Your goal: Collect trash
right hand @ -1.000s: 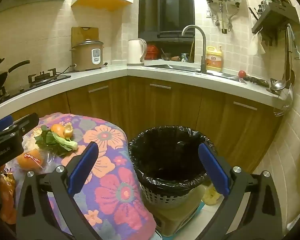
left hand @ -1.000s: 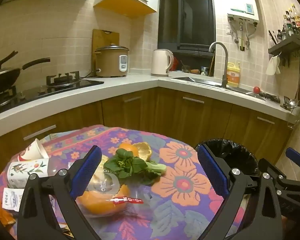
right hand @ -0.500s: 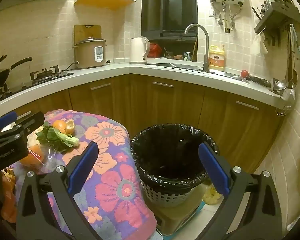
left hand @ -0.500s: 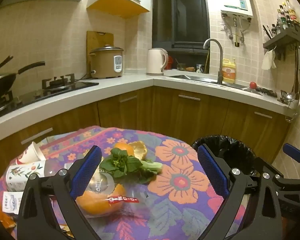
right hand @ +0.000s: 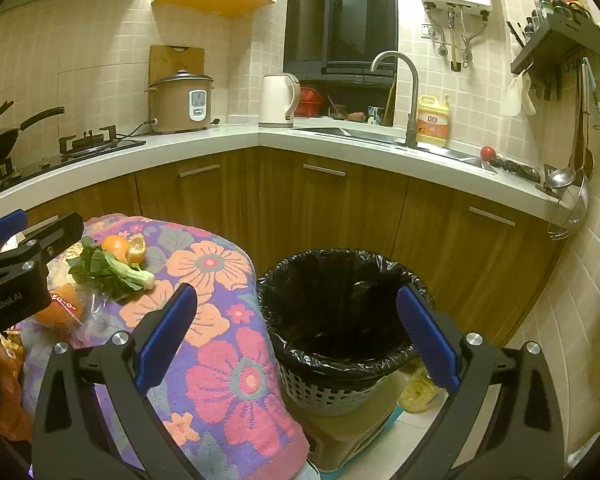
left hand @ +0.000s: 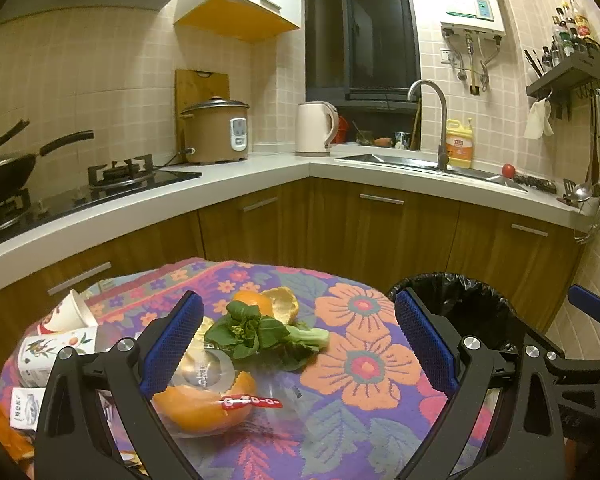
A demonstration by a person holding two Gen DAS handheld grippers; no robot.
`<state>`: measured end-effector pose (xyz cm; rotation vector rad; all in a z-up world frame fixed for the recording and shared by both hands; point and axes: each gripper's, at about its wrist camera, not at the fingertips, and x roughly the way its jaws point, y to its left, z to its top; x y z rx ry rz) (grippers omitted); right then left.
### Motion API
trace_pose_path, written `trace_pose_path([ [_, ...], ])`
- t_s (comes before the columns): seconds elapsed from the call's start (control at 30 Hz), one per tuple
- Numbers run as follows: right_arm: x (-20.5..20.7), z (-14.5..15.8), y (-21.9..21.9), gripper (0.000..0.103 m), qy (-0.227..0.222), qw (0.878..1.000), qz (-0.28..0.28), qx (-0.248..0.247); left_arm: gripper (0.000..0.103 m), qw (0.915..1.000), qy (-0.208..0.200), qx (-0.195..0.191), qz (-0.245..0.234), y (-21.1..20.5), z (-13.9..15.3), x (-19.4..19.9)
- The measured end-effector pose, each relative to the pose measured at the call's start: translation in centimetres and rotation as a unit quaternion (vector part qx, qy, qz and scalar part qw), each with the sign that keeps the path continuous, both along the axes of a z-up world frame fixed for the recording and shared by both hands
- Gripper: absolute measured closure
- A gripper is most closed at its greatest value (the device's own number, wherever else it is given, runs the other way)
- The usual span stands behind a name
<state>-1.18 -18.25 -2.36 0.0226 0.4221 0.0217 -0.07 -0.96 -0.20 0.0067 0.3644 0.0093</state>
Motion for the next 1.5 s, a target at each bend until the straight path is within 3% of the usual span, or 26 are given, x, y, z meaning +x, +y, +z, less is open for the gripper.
trace_pose_path([
  [1.5,0.48,0.18,-0.37,0.008,0.003,1.0,-0.005,-0.004,0.009,0.9999,0.002,-0.007,0.011,0.68,-0.34,0.34],
])
